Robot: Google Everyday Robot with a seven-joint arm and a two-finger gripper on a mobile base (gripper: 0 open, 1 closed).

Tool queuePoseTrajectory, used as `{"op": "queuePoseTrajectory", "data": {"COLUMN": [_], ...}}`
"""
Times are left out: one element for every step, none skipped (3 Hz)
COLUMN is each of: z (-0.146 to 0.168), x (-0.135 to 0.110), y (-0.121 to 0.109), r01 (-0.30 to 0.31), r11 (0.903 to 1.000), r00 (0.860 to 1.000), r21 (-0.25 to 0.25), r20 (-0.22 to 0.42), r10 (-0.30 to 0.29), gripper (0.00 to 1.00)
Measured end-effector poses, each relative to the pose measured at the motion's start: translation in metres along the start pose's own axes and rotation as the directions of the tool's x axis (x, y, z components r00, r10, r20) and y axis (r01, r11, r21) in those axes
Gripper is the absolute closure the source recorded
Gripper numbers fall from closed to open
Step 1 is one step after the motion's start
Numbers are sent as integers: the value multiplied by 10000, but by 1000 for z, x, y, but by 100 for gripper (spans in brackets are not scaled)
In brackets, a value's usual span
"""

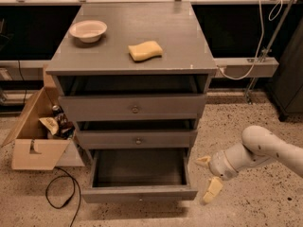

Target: Close bottom drawer

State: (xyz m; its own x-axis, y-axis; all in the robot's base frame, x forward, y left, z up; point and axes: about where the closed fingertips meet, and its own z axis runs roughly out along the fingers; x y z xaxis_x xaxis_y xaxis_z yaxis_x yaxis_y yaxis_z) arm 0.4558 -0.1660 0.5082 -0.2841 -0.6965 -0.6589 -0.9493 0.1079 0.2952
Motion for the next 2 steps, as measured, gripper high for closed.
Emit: {"op": "queuePoseTrajectory", "data": {"z": [23,66], "x": [19,52], "y": [-12,-32], "r01": [475,1067], "r11": [9989,9941], "r00": [9988,9943], "r21": [-58,-194], "r20": [122,-60], "r10": [-474,-1069], "gripper": [0,0]}}
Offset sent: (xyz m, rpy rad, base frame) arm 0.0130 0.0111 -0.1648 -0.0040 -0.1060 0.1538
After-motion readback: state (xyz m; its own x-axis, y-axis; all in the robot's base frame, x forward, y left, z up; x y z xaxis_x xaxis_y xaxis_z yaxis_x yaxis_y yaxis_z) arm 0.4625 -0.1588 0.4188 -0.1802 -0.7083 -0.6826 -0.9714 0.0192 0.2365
